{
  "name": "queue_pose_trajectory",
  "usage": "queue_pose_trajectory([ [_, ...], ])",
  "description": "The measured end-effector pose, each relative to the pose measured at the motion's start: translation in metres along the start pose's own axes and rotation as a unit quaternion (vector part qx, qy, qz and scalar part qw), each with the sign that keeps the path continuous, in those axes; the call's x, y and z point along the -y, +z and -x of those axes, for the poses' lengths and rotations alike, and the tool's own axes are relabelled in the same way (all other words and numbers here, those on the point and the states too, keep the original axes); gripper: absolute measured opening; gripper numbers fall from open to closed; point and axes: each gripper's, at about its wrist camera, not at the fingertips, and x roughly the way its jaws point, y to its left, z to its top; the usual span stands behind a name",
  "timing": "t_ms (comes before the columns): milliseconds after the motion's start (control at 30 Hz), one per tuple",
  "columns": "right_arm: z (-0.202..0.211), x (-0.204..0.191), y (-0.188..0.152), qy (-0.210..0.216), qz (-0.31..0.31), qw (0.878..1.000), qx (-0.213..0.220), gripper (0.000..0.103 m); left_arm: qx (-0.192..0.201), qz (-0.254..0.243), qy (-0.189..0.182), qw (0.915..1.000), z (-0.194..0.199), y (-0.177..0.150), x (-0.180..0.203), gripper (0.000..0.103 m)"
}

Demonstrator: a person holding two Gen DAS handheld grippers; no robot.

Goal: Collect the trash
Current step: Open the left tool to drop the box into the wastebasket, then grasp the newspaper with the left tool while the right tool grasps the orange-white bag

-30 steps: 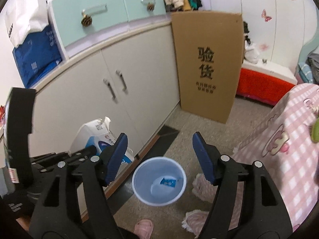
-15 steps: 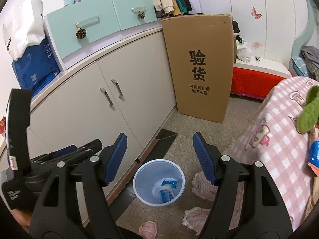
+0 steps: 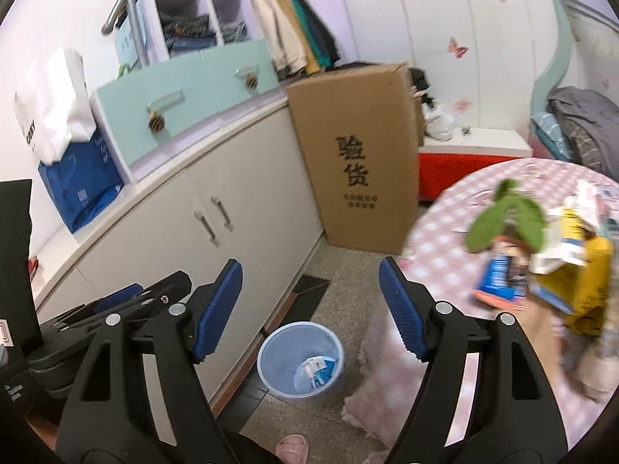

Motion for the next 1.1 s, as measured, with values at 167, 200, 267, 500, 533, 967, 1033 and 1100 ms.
queue_pose_trajectory([
  [167, 0.048, 0.041, -0.003, -0.040, -0.025, 0.999, 0.020, 0.074, 0.005, -0.045, -0.050, 0.9977, 0.027, -0.016, 0.054, 0.069],
  [200, 0.059, 0.052, -0.005, -0.051, -0.031, 0.998, 0.024, 0.075, 0.004, -0.055, -0.059, 0.9967, 0.030, -0.019, 0.065, 0.069],
  [267, 0.082, 0.075, -0.008, -0.077, -0.038, 0.996, 0.031, 0.075, 0.004, -0.079, -0.078, 0.9938, 0.037, -0.028, 0.094, 0.070],
  [500, 0.141, 0.158, -0.025, -0.163, -0.060, 0.984, 0.036, 0.081, -0.025, -0.152, -0.155, 0.9759, 0.043, -0.064, 0.190, 0.073],
  [533, 0.147, 0.169, -0.028, -0.174, -0.066, 0.982, 0.038, 0.082, -0.028, -0.159, -0.158, 0.9742, 0.042, -0.068, 0.198, 0.073],
  [967, 0.158, 0.265, -0.052, -0.210, -0.034, 0.977, -0.028, 0.090, -0.069, -0.217, -0.176, 0.9575, 0.000, -0.108, 0.292, 0.073],
  [1033, 0.151, 0.267, -0.050, -0.214, 0.006, 0.976, -0.041, 0.091, -0.074, -0.216, -0.180, 0.9568, -0.005, -0.110, 0.296, 0.072],
  [1100, 0.141, 0.267, -0.047, -0.218, 0.054, 0.973, -0.055, 0.091, -0.072, -0.216, -0.184, 0.9562, -0.006, -0.110, 0.299, 0.062],
])
